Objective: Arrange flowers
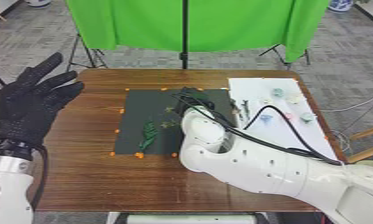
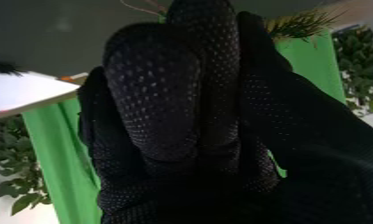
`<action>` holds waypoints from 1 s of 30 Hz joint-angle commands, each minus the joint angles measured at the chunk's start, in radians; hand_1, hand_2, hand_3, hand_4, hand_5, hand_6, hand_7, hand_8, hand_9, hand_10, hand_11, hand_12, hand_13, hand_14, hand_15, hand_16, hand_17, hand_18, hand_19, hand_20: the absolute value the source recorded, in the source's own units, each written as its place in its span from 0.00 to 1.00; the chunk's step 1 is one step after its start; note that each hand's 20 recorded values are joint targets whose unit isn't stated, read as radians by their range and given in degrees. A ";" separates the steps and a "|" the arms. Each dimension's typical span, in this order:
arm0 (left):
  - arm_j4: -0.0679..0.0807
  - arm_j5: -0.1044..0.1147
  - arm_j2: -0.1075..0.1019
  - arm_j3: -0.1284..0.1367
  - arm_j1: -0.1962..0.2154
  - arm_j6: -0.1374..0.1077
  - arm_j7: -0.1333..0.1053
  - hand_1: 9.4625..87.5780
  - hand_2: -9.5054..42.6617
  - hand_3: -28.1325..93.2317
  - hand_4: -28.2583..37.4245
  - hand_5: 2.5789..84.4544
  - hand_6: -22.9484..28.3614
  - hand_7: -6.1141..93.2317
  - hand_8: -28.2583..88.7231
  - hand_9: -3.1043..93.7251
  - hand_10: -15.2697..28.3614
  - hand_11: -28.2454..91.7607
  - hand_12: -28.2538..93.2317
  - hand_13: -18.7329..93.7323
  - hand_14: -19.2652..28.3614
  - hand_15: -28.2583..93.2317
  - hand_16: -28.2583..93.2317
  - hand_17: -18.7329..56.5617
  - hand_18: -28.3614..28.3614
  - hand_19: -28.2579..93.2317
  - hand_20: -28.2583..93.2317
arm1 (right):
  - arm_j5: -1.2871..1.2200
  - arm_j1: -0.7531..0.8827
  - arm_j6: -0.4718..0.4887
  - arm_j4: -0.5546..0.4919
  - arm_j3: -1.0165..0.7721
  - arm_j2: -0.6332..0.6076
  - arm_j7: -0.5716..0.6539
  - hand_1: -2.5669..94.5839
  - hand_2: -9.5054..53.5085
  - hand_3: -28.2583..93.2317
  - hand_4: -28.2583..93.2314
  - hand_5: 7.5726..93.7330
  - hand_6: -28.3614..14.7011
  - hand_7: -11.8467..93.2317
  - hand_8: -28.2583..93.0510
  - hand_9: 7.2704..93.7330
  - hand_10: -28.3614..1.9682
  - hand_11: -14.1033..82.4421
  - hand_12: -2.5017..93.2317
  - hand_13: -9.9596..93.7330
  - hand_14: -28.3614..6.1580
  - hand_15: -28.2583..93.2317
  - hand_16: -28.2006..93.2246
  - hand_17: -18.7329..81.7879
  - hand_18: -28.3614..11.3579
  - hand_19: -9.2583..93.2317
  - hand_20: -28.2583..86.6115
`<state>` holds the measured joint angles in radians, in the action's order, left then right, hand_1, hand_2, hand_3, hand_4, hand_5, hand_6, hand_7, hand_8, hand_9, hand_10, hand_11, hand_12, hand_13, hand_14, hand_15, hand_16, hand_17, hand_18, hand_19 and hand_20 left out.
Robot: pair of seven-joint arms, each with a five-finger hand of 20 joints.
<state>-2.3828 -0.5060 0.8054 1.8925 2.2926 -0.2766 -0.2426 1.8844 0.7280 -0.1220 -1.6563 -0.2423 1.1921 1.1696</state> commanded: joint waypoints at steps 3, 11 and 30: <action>0.017 -0.006 -0.017 -0.024 -0.032 0.028 0.022 0.14 0.37 0.86 0.00 0.36 0.59 0.21 0.16 0.36 0.84 0.45 0.33 0.38 1.00 0.68 0.15 0.11 0.96 0.71 0.32 | -0.017 0.010 -0.012 0.010 0.006 0.042 0.017 0.59 0.00 0.82 0.00 0.93 0.62 0.27 0.29 1.00 0.62 0.45 0.25 0.98 0.69 0.68 0.38 0.71 0.21 1.00 0.39; 0.014 -0.009 -0.013 -0.016 -0.016 0.022 0.034 0.14 0.37 0.86 0.00 0.36 0.59 0.21 0.17 0.36 0.84 0.44 0.34 0.38 1.00 0.67 0.15 0.11 0.96 0.72 0.32 | -0.036 0.049 0.070 -0.010 -0.011 0.054 0.019 0.57 0.00 0.81 0.00 0.91 0.60 0.26 0.28 1.00 0.59 0.46 0.21 0.98 0.68 0.68 0.38 0.70 0.19 1.00 0.39; -0.009 -0.018 0.017 -0.009 0.025 0.002 0.043 0.14 0.37 0.86 0.00 0.36 0.60 0.19 0.17 0.36 0.85 0.43 0.35 0.39 1.00 0.66 0.16 0.10 0.97 0.72 0.31 | -0.040 0.030 0.074 -0.030 0.000 0.042 0.022 0.50 0.00 0.81 0.02 0.83 0.57 0.24 0.25 1.00 0.56 0.45 0.21 0.97 0.66 0.68 0.38 0.70 0.17 1.00 0.38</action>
<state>-2.3827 -0.5147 0.8032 1.8818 2.2902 -0.2625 -0.2115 1.8360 0.7871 -0.0321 -1.6740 -0.2517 1.2368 1.1860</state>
